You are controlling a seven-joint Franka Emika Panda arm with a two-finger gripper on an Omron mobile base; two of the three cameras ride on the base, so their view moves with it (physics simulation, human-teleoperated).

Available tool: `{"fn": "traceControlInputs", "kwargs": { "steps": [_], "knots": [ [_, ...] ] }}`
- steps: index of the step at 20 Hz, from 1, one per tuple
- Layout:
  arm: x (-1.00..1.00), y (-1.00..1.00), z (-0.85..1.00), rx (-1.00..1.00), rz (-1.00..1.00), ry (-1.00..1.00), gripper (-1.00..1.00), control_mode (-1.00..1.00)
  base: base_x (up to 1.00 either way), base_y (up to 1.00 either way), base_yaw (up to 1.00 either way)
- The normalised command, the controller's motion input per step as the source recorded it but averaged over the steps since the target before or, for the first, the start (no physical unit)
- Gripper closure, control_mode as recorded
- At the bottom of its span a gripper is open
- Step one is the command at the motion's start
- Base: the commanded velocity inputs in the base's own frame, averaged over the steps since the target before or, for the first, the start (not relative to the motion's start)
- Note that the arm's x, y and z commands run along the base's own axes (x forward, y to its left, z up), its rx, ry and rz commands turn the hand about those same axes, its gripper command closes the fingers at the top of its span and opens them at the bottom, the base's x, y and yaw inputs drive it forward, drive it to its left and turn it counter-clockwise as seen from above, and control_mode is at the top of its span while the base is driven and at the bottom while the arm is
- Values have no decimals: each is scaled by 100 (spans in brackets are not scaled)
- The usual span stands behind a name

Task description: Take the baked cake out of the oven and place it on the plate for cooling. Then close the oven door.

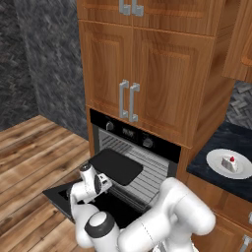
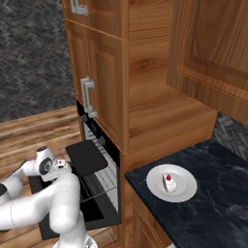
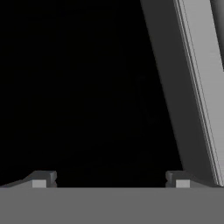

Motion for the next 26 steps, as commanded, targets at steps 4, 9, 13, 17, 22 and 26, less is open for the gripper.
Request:
{"fn": "traceControlInputs", "kwargs": {
  "steps": [4, 9, 13, 17, 22, 26],
  "knots": [
    [49, -28, -1, -4, -3, 0, -100, -100, 0, 0, 0],
    [54, -44, 0, -3, -4, 0, -100, -100, 0, 0, 0],
    [60, -56, 0, -2, -4, 0, -100, -100, 0, 0, 0],
    [63, -59, 0, -2, -3, 0, -100, -100, 0, 0, 0],
    [65, -60, 0, -2, -1, 0, -100, -100, 0, 0, 0],
    [54, -44, 0, -2, 0, 0, -100, -100, 0, 0, 0]
  ]
}}
